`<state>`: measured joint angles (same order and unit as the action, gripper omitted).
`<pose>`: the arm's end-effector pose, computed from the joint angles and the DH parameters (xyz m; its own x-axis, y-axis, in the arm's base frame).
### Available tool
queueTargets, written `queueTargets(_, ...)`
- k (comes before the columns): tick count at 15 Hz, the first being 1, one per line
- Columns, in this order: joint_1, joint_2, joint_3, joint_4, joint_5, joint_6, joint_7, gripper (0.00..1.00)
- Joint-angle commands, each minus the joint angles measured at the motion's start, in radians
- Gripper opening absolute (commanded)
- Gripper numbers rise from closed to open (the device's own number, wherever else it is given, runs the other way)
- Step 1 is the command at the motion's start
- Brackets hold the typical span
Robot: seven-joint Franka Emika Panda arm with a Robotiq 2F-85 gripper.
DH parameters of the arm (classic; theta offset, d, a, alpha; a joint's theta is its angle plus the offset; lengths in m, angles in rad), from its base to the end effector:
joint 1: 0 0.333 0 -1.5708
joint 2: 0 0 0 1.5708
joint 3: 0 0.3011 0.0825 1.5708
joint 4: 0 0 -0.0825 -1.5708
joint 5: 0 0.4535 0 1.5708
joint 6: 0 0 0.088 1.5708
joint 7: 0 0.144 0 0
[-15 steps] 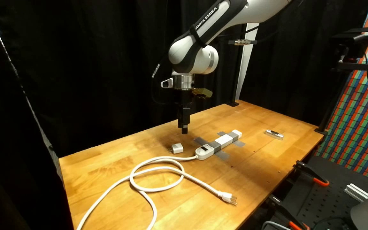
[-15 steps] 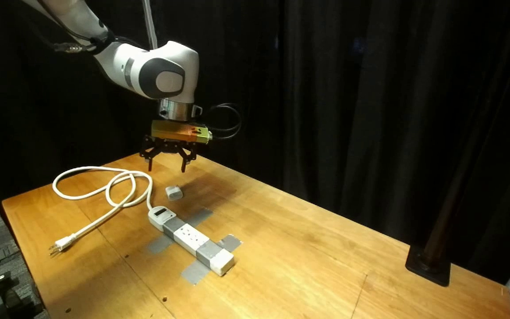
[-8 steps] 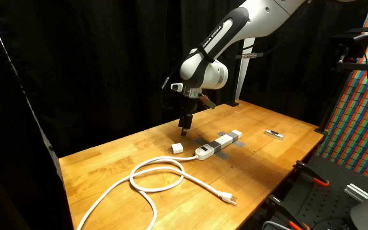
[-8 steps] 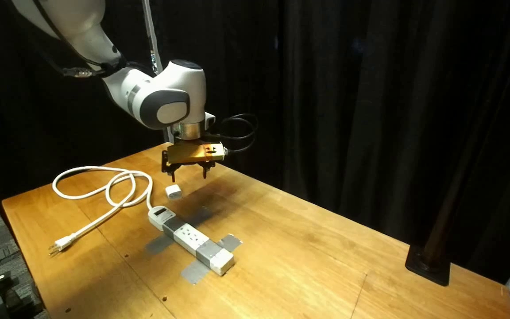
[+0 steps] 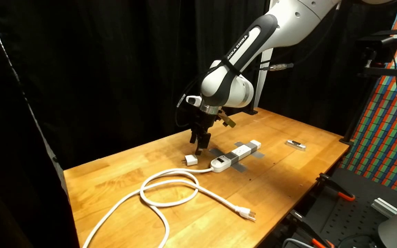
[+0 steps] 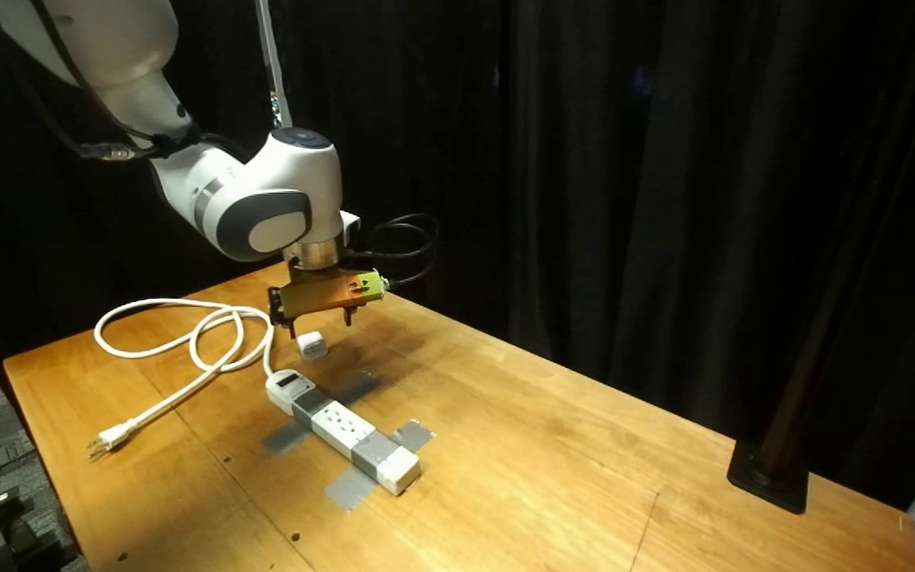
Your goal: Plug the charger head into the extension cable
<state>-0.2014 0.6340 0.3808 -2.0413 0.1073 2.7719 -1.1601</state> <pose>0.6237 0.1297 0.0522 0.3856 0.8765 0.2881 0.9168 -0.3992 -0.0125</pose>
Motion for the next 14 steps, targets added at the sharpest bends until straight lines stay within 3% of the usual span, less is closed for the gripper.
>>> queueTargets(1,-0.126,0.013,0.103,0.050,0.077,-0.206,-0.139,1.00)
queueTargets(5,-0.119,0.029,0.055,0.092,0.164,-0.300,-0.222,1.00)
queueTargets(9,-0.123,0.059,0.060,0.061,0.261,-0.189,-0.320,1.00)
queueTargets(14,-0.167,0.116,0.134,0.048,0.361,-0.041,-0.446,1.00)
